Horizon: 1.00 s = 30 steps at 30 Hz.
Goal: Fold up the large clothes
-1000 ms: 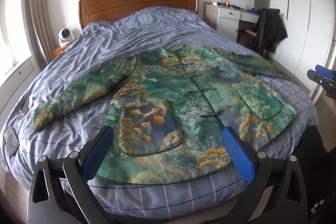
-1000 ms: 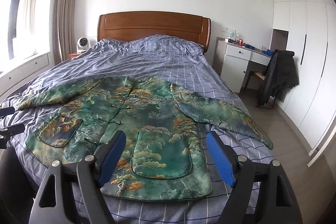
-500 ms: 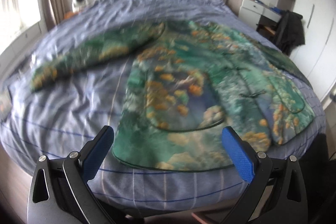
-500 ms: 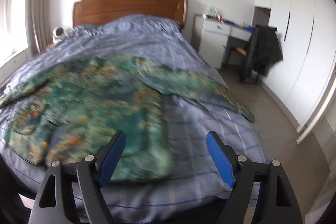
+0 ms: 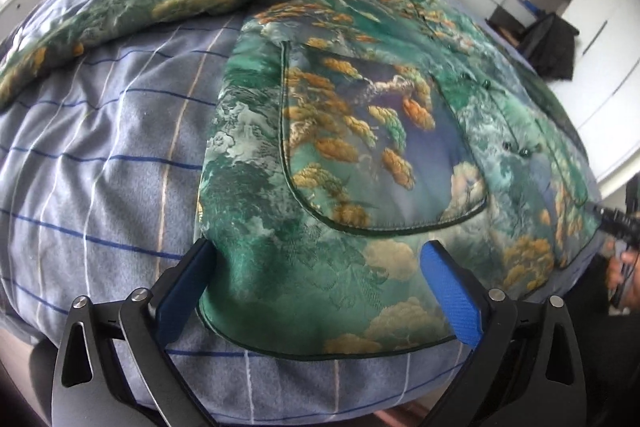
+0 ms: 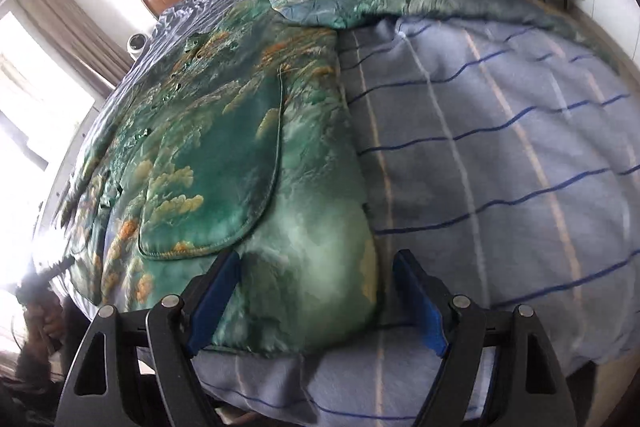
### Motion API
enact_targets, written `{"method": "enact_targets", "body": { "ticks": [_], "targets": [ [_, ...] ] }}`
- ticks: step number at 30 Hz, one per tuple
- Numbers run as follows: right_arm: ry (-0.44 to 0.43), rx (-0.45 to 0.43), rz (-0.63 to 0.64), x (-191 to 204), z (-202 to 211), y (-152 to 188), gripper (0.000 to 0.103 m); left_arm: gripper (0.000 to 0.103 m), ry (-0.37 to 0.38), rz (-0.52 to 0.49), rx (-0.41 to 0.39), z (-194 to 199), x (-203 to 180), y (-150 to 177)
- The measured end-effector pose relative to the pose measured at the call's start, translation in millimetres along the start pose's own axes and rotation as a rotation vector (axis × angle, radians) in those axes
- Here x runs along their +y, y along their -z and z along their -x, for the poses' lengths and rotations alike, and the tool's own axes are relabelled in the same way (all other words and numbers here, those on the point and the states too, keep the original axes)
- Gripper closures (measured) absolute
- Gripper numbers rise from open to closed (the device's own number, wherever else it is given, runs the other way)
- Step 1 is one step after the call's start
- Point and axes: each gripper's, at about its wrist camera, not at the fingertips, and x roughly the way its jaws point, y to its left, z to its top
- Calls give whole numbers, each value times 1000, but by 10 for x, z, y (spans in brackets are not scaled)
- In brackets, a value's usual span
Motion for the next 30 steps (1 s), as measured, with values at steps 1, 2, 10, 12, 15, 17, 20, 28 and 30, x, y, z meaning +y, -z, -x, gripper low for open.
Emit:
{"method": "enact_targets", "body": {
  "ticks": [1,2,10,12,15,17,20,28,30],
  "targets": [
    [-14,5,-3,17,-6,0,38,16,-8,-1,4,9,11,3],
    [-9,16,8,49,-19,3,48,28,-26,0,13,9,17,17],
    [66,13,116,244,210,22,88,89,-11,63,9,108,177,28],
    [74,11,123,250,260,41,89,92,-3,68,-3,181,193,53],
    [74,5,125,261,318,61,89,93,-17,46,-9,261,176,73],
    [72,2,119,255,351,73,90,94,-27,41,-7,296,176,94],
    [71,-1,113,252,435,107,90,94,-39,33,-11,351,155,91],
    [80,-53,88,257,490,121,90,84,-135,-47,-17,235,32,68],
    [105,-64,92,269,455,134,86,68,-169,-70,-33,265,-20,77]
  ]
}}
